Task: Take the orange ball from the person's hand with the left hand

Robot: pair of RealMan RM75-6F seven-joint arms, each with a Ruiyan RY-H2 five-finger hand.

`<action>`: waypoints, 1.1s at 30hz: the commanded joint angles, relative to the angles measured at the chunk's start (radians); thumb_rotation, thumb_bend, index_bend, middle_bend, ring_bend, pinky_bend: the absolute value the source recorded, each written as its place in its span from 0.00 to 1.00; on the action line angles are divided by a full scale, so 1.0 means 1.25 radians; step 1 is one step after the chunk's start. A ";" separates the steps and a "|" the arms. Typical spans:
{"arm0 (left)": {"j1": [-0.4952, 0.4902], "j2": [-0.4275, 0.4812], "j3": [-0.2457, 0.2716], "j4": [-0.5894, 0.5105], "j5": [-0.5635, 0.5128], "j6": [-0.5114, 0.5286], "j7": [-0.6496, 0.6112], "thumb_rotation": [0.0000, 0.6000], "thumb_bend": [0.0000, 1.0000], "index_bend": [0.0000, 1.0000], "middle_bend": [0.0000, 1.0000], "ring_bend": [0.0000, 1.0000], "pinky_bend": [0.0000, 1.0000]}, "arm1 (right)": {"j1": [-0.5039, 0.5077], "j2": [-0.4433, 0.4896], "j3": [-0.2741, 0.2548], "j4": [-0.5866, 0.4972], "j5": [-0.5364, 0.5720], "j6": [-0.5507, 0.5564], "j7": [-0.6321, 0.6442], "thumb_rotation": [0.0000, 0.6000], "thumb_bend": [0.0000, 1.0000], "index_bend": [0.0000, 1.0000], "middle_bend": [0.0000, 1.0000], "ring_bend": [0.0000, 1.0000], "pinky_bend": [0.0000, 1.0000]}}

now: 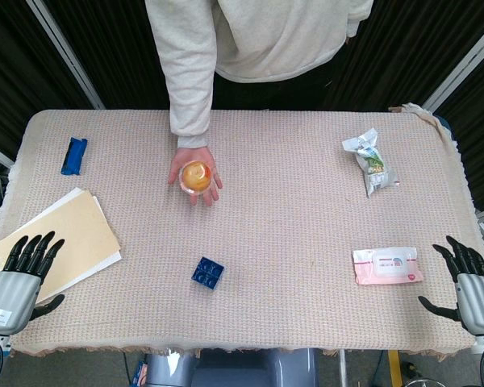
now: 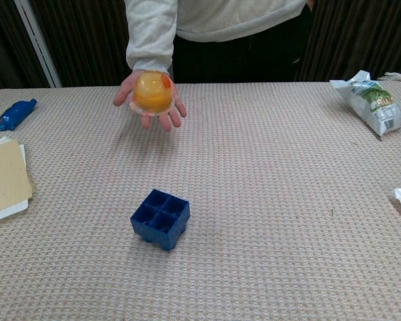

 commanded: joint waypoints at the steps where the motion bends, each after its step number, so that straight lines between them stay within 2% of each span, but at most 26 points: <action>1: 0.000 0.000 0.000 0.000 0.000 -0.001 0.000 1.00 0.18 0.00 0.00 0.00 0.00 | 0.000 0.000 0.000 0.000 0.000 0.000 0.000 1.00 0.07 0.14 0.00 0.00 0.00; 14: -0.008 0.007 -0.006 -0.015 -0.009 -0.015 0.006 1.00 0.18 0.00 0.00 0.00 0.00 | 0.002 -0.001 0.000 0.000 0.001 -0.003 -0.002 1.00 0.07 0.14 0.00 0.00 0.00; 20: -0.052 0.042 -0.025 -0.095 -0.063 -0.104 0.049 1.00 0.18 0.00 0.00 0.00 0.00 | 0.006 -0.004 0.000 -0.004 0.003 -0.011 -0.008 1.00 0.07 0.14 0.00 0.00 0.00; 24: -0.117 0.064 -0.074 -0.182 -0.148 -0.199 0.111 1.00 0.18 0.00 0.00 0.00 0.00 | 0.009 -0.003 -0.001 -0.008 0.004 -0.018 -0.005 1.00 0.07 0.14 0.00 0.00 0.00; 27: -0.189 0.062 -0.138 -0.238 -0.263 -0.275 0.197 1.00 0.18 0.00 0.00 0.00 0.00 | 0.012 -0.002 -0.002 -0.008 0.003 -0.024 -0.002 1.00 0.07 0.14 0.00 0.00 0.00; 28: -0.202 0.059 -0.149 -0.244 -0.283 -0.286 0.215 1.00 0.18 0.00 0.00 0.00 0.00 | 0.013 -0.002 -0.002 -0.008 0.002 -0.025 -0.001 1.00 0.07 0.14 0.00 0.00 0.00; 33: -0.333 0.001 -0.241 -0.260 -0.497 -0.344 0.393 1.00 0.18 0.01 0.00 0.00 0.00 | 0.017 0.003 -0.006 -0.010 0.004 -0.040 0.008 1.00 0.07 0.14 0.00 0.00 0.00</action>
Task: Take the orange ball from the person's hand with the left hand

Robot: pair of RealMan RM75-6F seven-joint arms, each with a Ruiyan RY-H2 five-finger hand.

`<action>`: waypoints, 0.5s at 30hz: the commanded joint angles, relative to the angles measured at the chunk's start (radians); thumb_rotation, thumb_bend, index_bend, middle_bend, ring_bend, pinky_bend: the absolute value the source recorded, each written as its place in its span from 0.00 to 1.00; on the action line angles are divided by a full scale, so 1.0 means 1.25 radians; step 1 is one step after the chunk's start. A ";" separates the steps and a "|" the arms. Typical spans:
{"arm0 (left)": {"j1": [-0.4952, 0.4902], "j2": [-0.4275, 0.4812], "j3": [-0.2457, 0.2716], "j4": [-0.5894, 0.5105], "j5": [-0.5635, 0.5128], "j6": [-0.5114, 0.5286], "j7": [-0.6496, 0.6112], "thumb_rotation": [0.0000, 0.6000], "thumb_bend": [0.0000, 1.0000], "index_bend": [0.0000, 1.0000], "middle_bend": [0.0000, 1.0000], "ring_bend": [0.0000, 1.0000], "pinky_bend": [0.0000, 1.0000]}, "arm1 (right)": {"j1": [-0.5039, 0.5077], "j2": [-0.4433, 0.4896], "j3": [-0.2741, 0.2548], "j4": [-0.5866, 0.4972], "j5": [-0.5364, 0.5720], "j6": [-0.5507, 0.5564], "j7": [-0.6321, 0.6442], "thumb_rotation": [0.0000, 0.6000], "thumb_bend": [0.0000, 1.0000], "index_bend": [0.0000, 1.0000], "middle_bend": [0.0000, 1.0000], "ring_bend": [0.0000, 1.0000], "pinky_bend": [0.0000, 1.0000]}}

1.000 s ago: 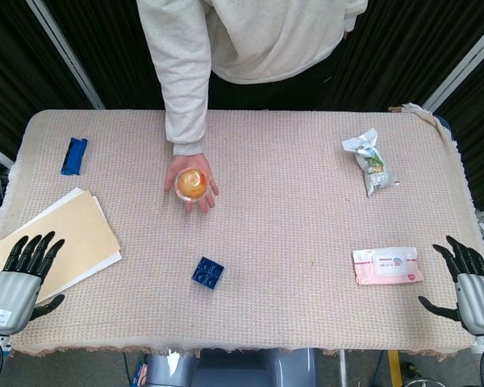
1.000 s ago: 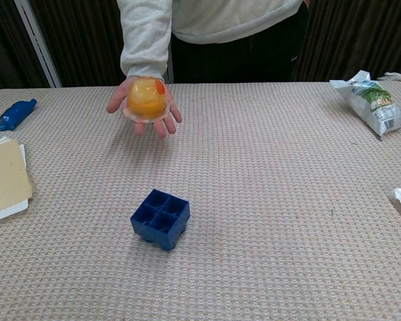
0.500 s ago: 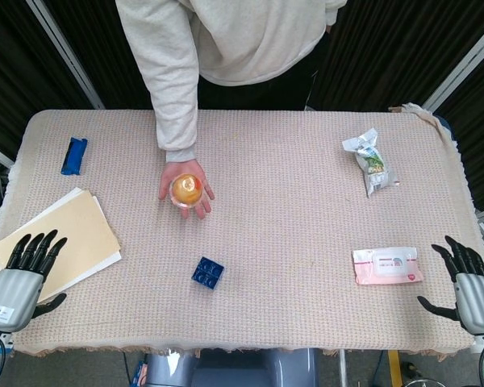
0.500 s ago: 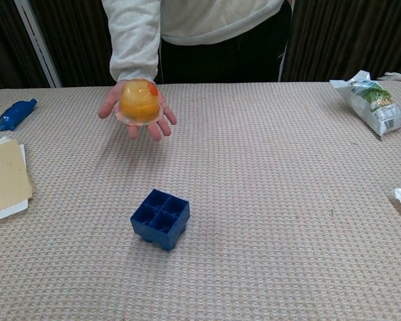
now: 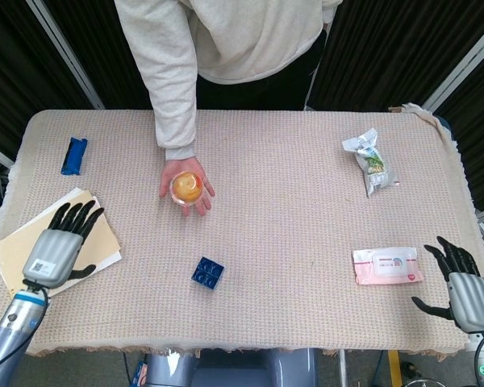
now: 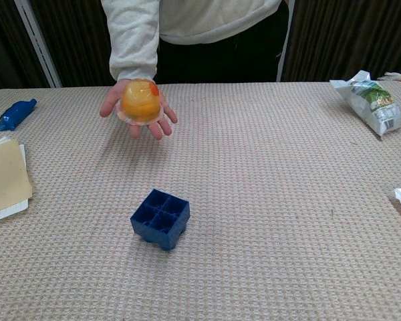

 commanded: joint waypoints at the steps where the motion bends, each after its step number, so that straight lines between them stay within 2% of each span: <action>1: -0.135 -0.053 -0.097 -0.033 -0.198 -0.070 0.169 1.00 0.18 0.02 0.00 0.00 0.00 | 0.001 0.003 -0.001 -0.003 0.004 -0.007 0.008 1.00 0.07 0.14 0.00 0.00 0.00; 7: -0.293 -0.155 -0.170 0.019 -0.447 -0.062 0.330 1.00 0.23 0.04 0.00 0.00 0.02 | 0.003 0.012 0.000 -0.007 0.017 -0.019 0.028 1.00 0.07 0.14 0.00 0.00 0.00; 11: -0.421 -0.237 -0.209 0.095 -0.624 -0.023 0.432 1.00 0.23 0.07 0.00 0.00 0.06 | 0.005 0.015 0.002 -0.006 0.023 -0.025 0.038 1.00 0.07 0.14 0.00 0.00 0.00; 15: -0.506 -0.301 -0.238 0.177 -0.723 -0.018 0.462 1.00 0.24 0.13 0.00 0.00 0.09 | 0.006 0.017 0.002 -0.005 0.024 -0.029 0.046 1.00 0.07 0.14 0.00 0.00 0.00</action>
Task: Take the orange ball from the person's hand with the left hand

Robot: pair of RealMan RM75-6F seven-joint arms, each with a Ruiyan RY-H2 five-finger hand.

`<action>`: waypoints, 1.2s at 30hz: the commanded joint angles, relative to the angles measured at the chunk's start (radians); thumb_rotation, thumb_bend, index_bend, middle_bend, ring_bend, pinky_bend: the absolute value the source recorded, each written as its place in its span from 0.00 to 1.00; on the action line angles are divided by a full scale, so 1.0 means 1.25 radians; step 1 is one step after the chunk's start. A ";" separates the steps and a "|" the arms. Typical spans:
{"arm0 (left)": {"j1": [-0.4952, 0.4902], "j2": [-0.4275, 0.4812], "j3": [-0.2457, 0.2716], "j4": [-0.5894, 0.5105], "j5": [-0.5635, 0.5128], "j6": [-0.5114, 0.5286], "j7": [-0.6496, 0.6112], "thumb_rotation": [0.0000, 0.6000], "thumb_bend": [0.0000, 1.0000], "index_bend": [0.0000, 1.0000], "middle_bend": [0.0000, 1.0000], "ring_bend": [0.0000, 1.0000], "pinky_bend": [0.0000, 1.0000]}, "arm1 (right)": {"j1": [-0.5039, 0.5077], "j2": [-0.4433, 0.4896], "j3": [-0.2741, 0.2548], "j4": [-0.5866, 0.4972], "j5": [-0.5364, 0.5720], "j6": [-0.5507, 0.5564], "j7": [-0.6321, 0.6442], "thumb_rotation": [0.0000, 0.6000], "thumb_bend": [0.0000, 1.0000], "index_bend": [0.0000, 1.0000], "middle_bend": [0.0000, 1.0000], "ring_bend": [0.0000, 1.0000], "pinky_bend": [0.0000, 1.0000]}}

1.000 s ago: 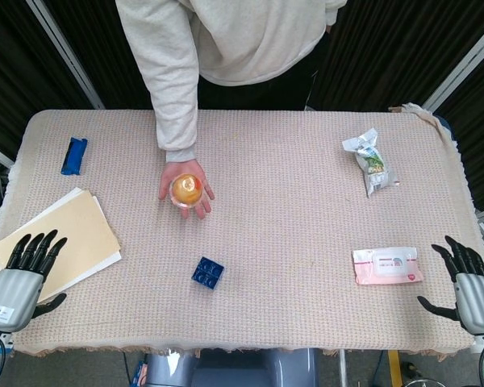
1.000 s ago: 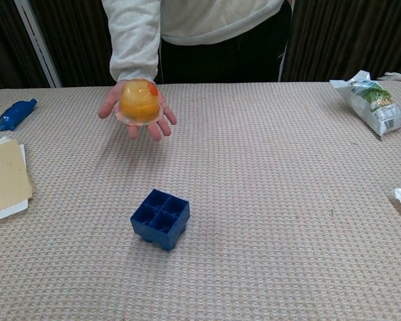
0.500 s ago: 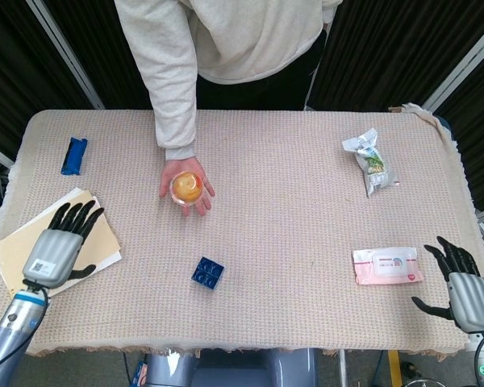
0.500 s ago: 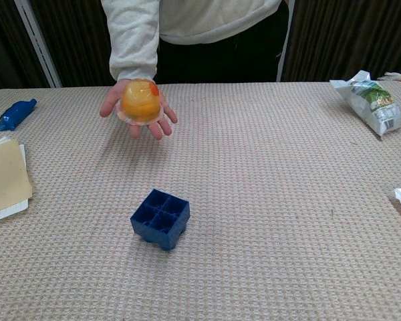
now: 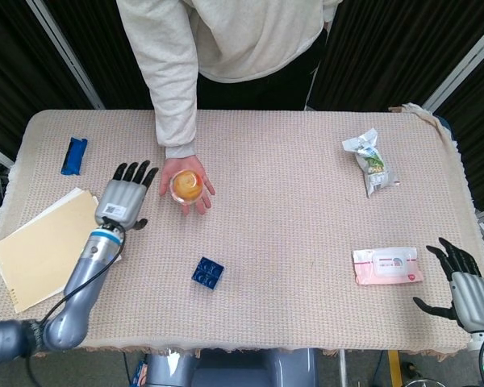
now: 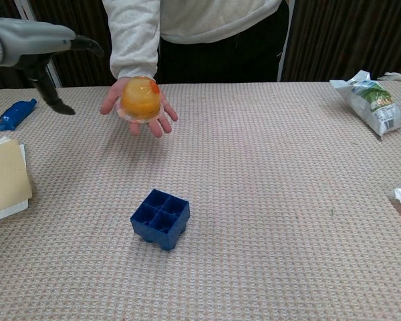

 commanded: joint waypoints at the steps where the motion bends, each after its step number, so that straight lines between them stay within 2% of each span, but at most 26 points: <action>1: -0.125 -0.101 -0.059 0.109 -0.134 0.016 0.075 1.00 0.24 0.14 0.00 0.00 0.10 | 0.001 0.001 0.000 0.001 0.001 -0.003 0.004 1.00 0.07 0.14 0.00 0.00 0.00; 6: -0.206 -0.177 -0.088 0.214 -0.209 0.012 0.087 1.00 0.24 0.14 0.00 0.00 0.11 | 0.004 0.004 0.000 0.002 0.011 -0.015 0.010 1.00 0.07 0.14 0.00 0.00 0.00; 13: -0.291 -0.251 -0.076 0.331 -0.275 0.023 0.125 1.00 0.24 0.19 0.00 0.04 0.15 | 0.001 0.010 0.000 -0.001 0.016 -0.014 0.020 1.00 0.07 0.14 0.00 0.00 0.00; 16: -0.304 -0.268 -0.066 0.356 -0.283 0.032 0.128 1.00 0.25 0.26 0.05 0.07 0.18 | 0.000 0.011 0.002 -0.001 0.019 -0.013 0.023 1.00 0.07 0.14 0.00 0.00 0.00; 19: -0.310 -0.280 -0.058 0.374 -0.289 0.036 0.126 1.00 0.30 0.37 0.13 0.13 0.23 | -0.001 0.012 0.001 -0.001 0.019 -0.011 0.024 1.00 0.07 0.14 0.00 0.00 0.00; 21: -0.312 -0.290 -0.055 0.384 -0.294 0.036 0.118 1.00 0.38 0.48 0.27 0.24 0.32 | -0.002 0.013 0.001 -0.001 0.017 -0.008 0.023 1.00 0.07 0.15 0.00 0.00 0.00; 24: -0.312 -0.300 -0.046 0.392 -0.274 0.046 0.099 1.00 0.51 0.69 0.48 0.42 0.49 | -0.003 0.012 0.002 -0.001 0.017 -0.006 0.023 1.00 0.07 0.15 0.00 0.00 0.00; 26: -0.311 -0.303 -0.042 0.392 -0.252 0.053 0.087 1.00 0.56 0.76 0.54 0.48 0.54 | -0.003 0.011 0.002 0.000 0.017 -0.005 0.024 1.00 0.07 0.15 0.00 0.00 0.00; 31: -0.294 -0.301 -0.020 0.368 -0.116 0.077 0.000 1.00 0.59 0.79 0.57 0.52 0.58 | -0.003 0.010 0.003 0.001 0.016 -0.004 0.023 1.00 0.07 0.15 0.00 0.00 0.00; 36: -0.270 -0.269 -0.007 0.293 -0.060 0.097 -0.035 1.00 0.59 0.80 0.58 0.53 0.58 | -0.002 0.008 0.004 0.002 0.016 -0.004 0.022 1.00 0.07 0.15 0.00 0.00 0.00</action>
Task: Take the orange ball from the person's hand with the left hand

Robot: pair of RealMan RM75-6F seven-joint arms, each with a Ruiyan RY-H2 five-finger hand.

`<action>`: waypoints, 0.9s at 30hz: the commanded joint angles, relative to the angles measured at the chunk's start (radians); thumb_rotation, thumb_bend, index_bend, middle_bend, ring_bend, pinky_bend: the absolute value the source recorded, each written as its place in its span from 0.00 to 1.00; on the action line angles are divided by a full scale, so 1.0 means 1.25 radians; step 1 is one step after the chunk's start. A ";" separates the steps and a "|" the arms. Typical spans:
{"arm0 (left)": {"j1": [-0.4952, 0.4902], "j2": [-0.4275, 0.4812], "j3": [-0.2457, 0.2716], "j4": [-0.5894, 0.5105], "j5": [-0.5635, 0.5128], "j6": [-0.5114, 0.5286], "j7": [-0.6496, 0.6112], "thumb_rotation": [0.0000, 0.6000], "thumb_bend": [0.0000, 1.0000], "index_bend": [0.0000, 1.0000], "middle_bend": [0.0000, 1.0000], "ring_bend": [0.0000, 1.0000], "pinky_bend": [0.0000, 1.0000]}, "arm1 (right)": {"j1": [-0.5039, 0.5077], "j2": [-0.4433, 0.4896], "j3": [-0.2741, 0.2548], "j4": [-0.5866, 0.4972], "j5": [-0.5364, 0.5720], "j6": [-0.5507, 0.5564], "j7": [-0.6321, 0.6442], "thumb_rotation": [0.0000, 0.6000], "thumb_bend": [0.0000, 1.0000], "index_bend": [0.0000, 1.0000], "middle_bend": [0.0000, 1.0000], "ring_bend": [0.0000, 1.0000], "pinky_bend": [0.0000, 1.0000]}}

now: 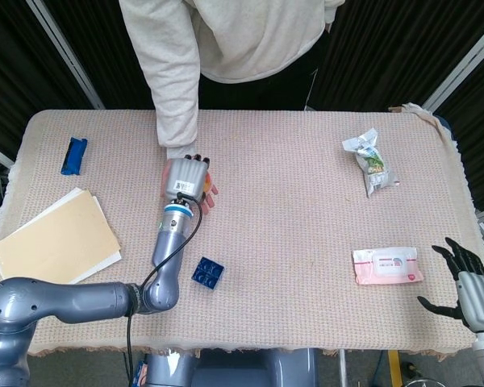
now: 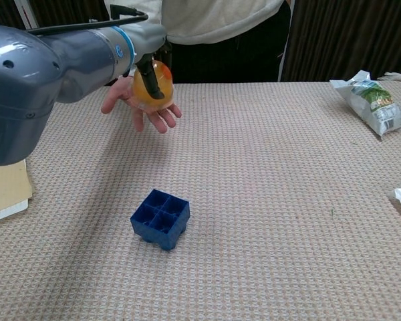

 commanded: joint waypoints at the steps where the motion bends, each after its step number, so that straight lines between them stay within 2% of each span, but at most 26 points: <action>1: 0.025 0.031 0.016 -0.074 0.046 0.026 -0.035 1.00 0.59 0.80 0.58 0.53 0.58 | 0.000 0.000 0.000 0.001 -0.002 0.002 -0.002 1.00 0.07 0.15 0.00 0.00 0.00; 4: 0.051 0.068 0.032 -0.159 0.079 0.053 -0.047 1.00 0.59 0.80 0.58 0.53 0.58 | 0.000 -0.001 -0.001 0.002 -0.004 0.003 -0.004 1.00 0.07 0.15 0.00 0.00 0.00; 8: 0.119 0.148 0.084 -0.330 0.152 0.107 -0.079 1.00 0.59 0.80 0.58 0.53 0.58 | -0.003 -0.002 0.000 0.005 -0.004 0.009 -0.008 1.00 0.07 0.15 0.00 0.00 0.00; 13: 0.211 0.256 0.188 -0.486 0.274 0.166 -0.110 1.00 0.59 0.80 0.58 0.53 0.58 | -0.009 -0.003 0.000 0.003 -0.007 0.025 -0.018 1.00 0.07 0.15 0.00 0.00 0.00; 15: 0.266 0.307 0.256 -0.539 0.349 0.185 -0.144 1.00 0.59 0.80 0.58 0.53 0.58 | -0.013 -0.003 -0.001 0.000 -0.010 0.034 -0.025 1.00 0.07 0.15 0.00 0.00 0.00; 20: 0.364 0.379 0.393 -0.566 0.495 0.187 -0.220 1.00 0.59 0.80 0.58 0.53 0.57 | -0.021 -0.009 0.000 -0.003 -0.013 0.054 -0.046 1.00 0.07 0.15 0.00 0.00 0.00; 23: 0.406 0.391 0.450 -0.534 0.558 0.177 -0.261 1.00 0.60 0.79 0.57 0.52 0.56 | -0.023 -0.014 0.003 -0.005 -0.011 0.061 -0.055 1.00 0.07 0.15 0.00 0.00 0.00; 27: 0.446 0.376 0.486 -0.476 0.589 0.153 -0.313 1.00 0.59 0.79 0.55 0.50 0.54 | -0.025 -0.017 0.004 -0.008 -0.006 0.065 -0.063 1.00 0.07 0.15 0.00 0.00 0.00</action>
